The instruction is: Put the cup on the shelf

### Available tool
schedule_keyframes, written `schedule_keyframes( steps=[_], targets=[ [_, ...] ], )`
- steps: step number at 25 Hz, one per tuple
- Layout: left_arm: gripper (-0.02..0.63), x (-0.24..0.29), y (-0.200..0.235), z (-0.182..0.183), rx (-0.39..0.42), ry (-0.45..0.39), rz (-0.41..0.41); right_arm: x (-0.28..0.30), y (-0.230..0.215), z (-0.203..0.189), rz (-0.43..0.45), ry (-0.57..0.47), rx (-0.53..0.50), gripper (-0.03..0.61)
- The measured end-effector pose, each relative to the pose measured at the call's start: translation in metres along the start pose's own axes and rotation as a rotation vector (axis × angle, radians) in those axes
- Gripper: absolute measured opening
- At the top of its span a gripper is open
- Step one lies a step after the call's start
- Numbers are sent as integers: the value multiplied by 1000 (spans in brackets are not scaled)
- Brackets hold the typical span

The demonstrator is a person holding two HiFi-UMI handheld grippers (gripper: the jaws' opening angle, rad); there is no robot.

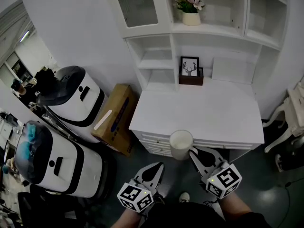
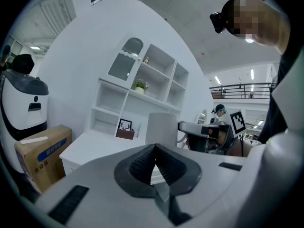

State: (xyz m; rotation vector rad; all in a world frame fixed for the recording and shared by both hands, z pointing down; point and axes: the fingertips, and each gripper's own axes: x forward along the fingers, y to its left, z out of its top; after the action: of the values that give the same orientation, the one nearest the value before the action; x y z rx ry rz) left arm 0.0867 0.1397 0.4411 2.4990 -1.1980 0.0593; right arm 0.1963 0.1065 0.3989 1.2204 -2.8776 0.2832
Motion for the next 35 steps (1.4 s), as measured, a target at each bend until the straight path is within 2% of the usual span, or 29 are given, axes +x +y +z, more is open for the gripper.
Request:
schedule_keyframes(
  steps=[19,35],
  targets=[
    [5,-11,20,12,4,-4,6,23,4,7,-12,-13,8,32],
    [5,-30,65,26,0,-9,1,67,22,11,-35,-15,15,32]
  ],
)
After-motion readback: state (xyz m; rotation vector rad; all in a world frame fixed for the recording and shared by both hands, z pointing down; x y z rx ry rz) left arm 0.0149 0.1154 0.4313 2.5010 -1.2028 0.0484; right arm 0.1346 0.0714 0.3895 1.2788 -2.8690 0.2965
